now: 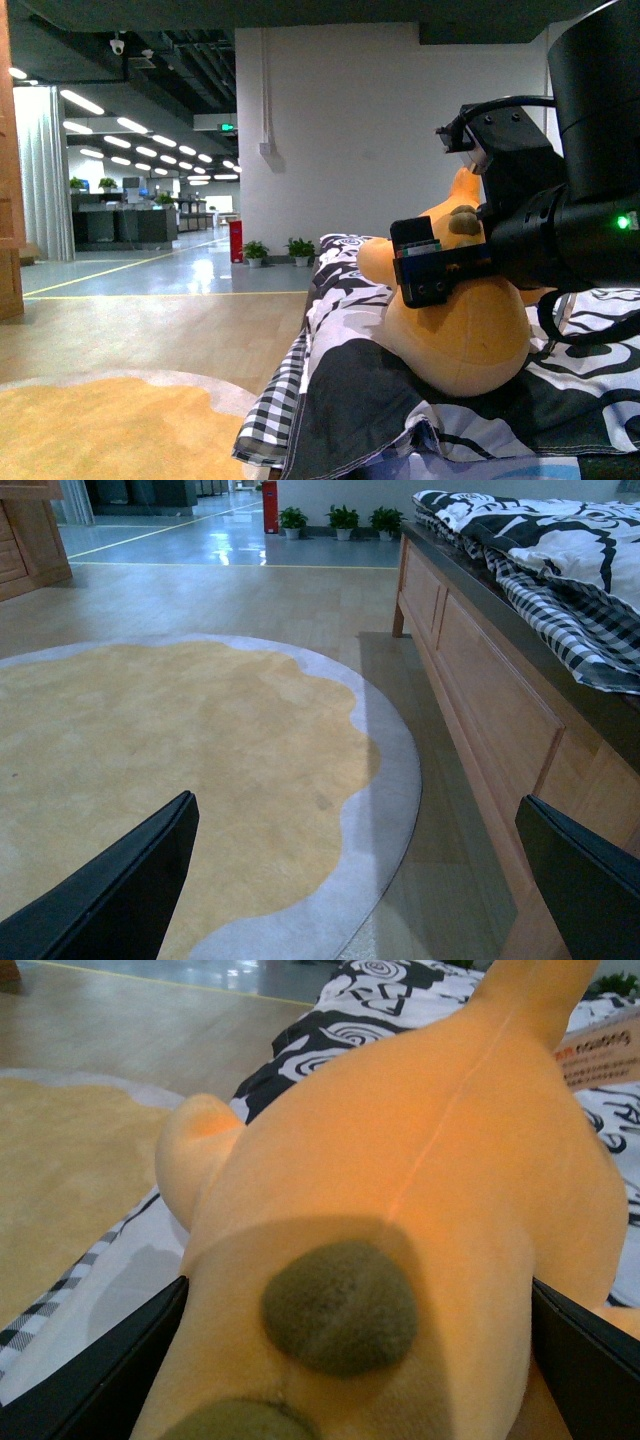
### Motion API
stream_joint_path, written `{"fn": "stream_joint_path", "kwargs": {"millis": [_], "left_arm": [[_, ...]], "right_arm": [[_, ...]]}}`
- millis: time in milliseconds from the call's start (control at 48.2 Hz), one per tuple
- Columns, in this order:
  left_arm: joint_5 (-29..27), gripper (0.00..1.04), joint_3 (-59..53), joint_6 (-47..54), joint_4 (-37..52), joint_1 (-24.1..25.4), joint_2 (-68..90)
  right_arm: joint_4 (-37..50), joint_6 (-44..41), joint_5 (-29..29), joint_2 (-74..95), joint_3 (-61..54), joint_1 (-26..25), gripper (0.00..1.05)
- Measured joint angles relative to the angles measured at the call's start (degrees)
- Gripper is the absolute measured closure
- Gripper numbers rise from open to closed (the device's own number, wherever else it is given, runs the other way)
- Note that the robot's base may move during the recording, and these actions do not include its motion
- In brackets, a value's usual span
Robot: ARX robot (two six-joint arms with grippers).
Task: Put away toys
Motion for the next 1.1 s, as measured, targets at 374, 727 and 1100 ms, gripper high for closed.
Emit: {"fn": "stream_joint_path", "kwargs": {"millis": [374, 727, 1100], "left_arm": [[0.00, 0.06, 0.00, 0.00, 0.00, 0.00, 0.00], [0.00, 0.06, 0.00, 0.00, 0.00, 0.00, 0.00], [0.00, 0.06, 0.00, 0.00, 0.00, 0.00, 0.00]], "right_arm": [[-2.58, 1.75, -1.38, -1.68, -0.79, 2.69, 0.40], [-7.76, 4.02, -12.20, -12.17, 2.43, -0.26, 0.92], [-4.57, 7.85, -30.34, -35.06, -8.61, -12.79, 0.95]]}}
